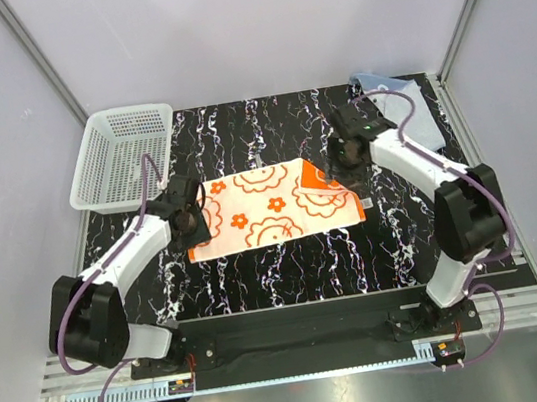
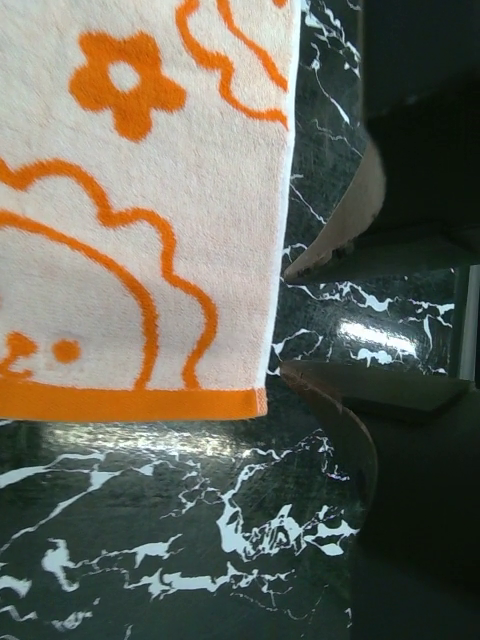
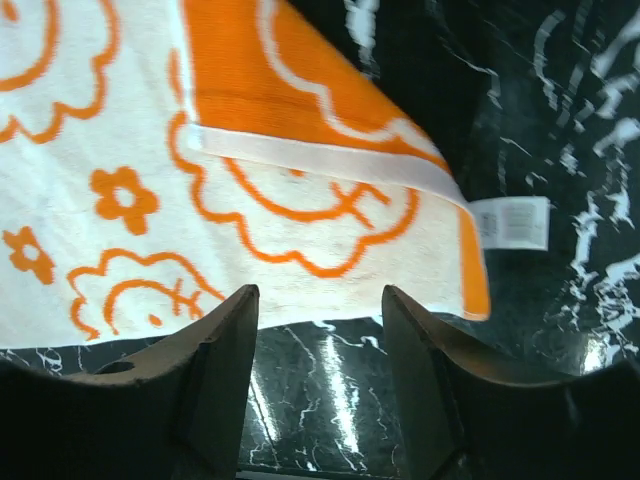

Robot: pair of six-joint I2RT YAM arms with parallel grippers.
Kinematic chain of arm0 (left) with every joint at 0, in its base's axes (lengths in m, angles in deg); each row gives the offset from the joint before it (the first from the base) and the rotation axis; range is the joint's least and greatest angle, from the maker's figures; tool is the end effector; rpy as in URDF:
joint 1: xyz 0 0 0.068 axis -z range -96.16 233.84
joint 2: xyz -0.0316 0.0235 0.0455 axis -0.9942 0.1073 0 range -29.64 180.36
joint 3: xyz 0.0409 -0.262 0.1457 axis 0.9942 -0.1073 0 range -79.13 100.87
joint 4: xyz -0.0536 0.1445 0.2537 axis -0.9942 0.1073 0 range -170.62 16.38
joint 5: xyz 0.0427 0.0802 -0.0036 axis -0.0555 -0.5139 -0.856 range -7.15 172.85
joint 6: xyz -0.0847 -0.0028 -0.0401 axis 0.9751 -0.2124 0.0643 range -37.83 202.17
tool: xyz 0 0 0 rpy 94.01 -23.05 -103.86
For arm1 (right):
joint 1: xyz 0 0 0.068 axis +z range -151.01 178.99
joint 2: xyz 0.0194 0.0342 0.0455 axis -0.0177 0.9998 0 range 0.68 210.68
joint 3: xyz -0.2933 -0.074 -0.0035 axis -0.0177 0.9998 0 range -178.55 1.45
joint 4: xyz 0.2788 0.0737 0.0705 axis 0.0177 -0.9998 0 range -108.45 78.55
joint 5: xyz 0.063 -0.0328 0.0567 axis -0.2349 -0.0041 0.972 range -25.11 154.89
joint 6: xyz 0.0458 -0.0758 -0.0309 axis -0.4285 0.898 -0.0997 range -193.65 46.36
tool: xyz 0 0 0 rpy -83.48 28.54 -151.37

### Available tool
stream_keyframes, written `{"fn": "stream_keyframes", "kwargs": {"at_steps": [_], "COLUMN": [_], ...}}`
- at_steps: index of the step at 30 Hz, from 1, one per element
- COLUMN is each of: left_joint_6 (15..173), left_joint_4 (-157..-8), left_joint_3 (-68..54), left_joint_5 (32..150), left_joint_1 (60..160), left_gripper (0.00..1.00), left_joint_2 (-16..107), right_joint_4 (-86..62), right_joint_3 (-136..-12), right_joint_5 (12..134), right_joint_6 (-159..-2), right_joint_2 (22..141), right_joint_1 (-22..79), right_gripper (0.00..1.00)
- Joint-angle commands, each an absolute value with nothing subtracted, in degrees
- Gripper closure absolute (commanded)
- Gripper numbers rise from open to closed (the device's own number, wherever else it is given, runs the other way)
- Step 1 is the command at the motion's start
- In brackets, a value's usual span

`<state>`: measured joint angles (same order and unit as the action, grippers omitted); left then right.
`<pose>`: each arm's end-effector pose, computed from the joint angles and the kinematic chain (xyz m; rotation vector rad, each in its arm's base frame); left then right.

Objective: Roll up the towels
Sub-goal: Flatten the towel

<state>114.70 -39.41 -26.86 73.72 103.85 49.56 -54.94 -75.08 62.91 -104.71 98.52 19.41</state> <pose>0.2888 -0.0908 0.1822 -0.3394 2.7090 -0.0379 0.3878 0.1412 0.2151 0.2627 2.7094 0.2219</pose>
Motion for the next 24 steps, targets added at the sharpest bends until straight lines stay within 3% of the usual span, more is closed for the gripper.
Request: {"fn": "stream_keyframes", "kwargs": {"at_steps": [1,7,11,16,23,24], "left_joint_6": [116.6,117.8,118.1,118.4,118.4,118.6], "left_joint_4": [-41.0,-40.8,-41.2,-42.6,-46.0,-46.3], "left_joint_3": [-29.3,-30.4,-30.8,-31.3,-33.0,-33.0], "left_joint_5": [72.8,72.0,72.2,73.0,73.4,73.3], "left_joint_1": [103.7,103.7,103.7,103.7,103.7,103.7], "left_gripper": [0.59,0.59,0.52,0.53,0.69,0.71], "left_joint_2": [47.6,49.6,52.0,56.0,61.2,61.2], "right_joint_4": [-58.3,-64.4,-66.4,-66.7,-65.8,-65.7], "right_joint_3": [-84.5,-101.9,-107.6,-110.0,-109.0,-108.9], "right_joint_5": [58.6,54.8,53.4,52.5,52.7,52.7], "right_joint_6": [-100.6,-96.9,-96.2,-95.7,-95.4,-95.4], "right_joint_2": [105.3,120.4,128.0,131.8,133.7,133.7], "right_joint_1": [23.7,29.1,29.7,29.7,29.7,29.7], "right_gripper": [0.41,0.41,0.42,0.45,0.55,0.61]}}
